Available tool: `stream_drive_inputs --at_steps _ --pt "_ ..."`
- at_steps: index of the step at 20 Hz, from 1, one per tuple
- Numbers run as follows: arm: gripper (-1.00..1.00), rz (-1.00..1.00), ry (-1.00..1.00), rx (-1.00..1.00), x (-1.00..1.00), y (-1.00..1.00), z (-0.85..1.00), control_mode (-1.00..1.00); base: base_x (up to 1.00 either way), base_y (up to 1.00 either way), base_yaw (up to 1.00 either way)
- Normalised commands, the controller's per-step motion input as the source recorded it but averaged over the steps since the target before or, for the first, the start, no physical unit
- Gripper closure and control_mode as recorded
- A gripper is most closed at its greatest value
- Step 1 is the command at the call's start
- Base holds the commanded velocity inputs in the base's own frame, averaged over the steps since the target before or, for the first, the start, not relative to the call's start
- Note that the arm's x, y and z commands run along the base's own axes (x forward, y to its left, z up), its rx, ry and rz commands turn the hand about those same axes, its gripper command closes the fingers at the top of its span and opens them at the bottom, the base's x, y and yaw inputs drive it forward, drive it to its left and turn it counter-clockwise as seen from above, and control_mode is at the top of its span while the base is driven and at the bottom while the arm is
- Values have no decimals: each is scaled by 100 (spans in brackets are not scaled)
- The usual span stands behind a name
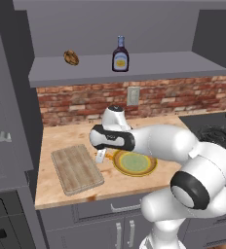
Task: Pick the shrimp from the plate and place it on the cutting board. Then pick the condiment bottle from the cabinet and place it next to the cutting board.
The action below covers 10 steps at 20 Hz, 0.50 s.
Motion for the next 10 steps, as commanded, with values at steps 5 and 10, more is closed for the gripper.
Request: stream_drive_inputs --at_steps 5,10 --pt "100 0 0 0 -2 38 1 -100 0 0 0" --pt "100 0 0 0 0 35 -6 -100 0 0 0"
